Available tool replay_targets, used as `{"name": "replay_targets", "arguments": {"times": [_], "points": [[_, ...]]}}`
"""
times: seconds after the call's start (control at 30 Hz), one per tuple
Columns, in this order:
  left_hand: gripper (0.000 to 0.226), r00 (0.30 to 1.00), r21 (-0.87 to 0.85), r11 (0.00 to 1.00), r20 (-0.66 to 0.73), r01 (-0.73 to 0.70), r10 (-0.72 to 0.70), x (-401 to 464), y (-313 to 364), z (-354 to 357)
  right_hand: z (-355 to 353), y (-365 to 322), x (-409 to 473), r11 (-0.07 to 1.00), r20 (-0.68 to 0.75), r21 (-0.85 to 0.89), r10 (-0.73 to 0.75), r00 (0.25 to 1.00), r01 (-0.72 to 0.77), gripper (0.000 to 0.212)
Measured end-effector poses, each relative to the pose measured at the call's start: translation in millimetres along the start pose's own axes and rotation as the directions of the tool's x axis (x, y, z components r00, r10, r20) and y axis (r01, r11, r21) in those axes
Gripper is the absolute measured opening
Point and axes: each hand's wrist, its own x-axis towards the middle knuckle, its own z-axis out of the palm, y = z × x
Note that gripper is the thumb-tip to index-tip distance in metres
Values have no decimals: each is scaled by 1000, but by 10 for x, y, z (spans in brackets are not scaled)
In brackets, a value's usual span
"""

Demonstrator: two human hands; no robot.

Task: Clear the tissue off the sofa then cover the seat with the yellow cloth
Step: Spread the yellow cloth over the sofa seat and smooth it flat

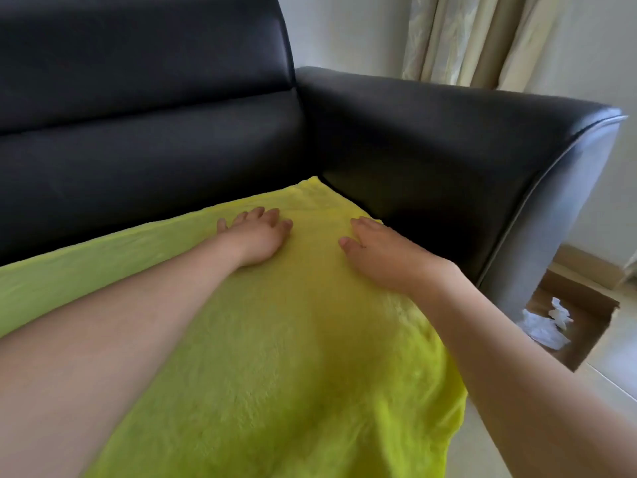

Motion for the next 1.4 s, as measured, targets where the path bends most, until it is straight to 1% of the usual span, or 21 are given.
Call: {"name": "replay_targets", "arguments": {"times": [0.07, 0.17, 0.27, 0.43, 0.5, 0.57, 0.67, 0.7, 0.77, 0.83, 0.9, 1.03, 1.17, 1.33, 1.4], "points": [[65, 999, 0, 999, 20, 51, -50, 19, -185, 16, 22, -70, 294, 998, 34, -64, 1, 999, 1, 61], [65, 997, -10, 997, 12, 72, -72, 65, -295, 112, 109, -211, 744, 990, 79, -140, -14, 997, 24, 63], [66, 998, -11, 998, 17, 68, -67, 89, -280, 180, 182, -265, 1115, 988, 93, -147, -30, 995, 44, 63], [67, 998, -46, 998, 42, 38, -36, 197, -352, 163, 170, -251, 1635, 990, 90, -135, 39, 995, -27, 69], [65, 1000, -47, 999, 3, 6, -5, 281, -405, 147, 226, -233, 1743, 988, 87, -153, 41, 995, -28, 67], [62, 997, -51, 999, -82, -10, 6, 369, -446, 159, 298, -207, 1810, 983, 67, -183, 36, 997, -23, 66], [48, 971, -95, 995, -233, 22, -43, 490, -491, 132, 337, -161, 1902, 981, 73, -194, 28, 997, -13, 63], [41, 960, -65, 997, -274, 31, -48, 540, -516, 97, 343, -153, 1948, 981, 80, -194, 22, 997, -6, 61], [28, 947, 75, 997, -320, 4, 21, 632, -583, 3, 362, -127, 2013, 979, 67, -203, 17, 998, -3, 58], [16, 949, 213, 977, -306, -13, 80, 723, -664, -105, 394, -116, 2061, 976, 41, -216, 20, 999, -11, 54], [15, 963, 286, 958, -259, 3, 74, 797, -722, -168, 418, -108, 2107, 972, 32, -236, 27, 999, -18, 49], [20, 975, 339, 940, -194, -38, 109, 921, -763, -181, 449, -104, 2190, 970, -3, -240, 38, 999, -37, 44], [18, 979, 422, 904, -145, -67, 140, 1018, -754, -251, 477, -101, 2247, 973, -21, -220, 72, 997, -74, 43], [23, 972, 461, 886, -182, -47, 147, 1074, -735, -251, 476, -75, 2310, 978, -10, -193, 79, 997, -79, 45], [22, 976, 440, 898, -191, -11, 106, 1086, -732, -252, 473, -61, 2334, 984, -8, -165, 70, 998, -70, 46]]}}
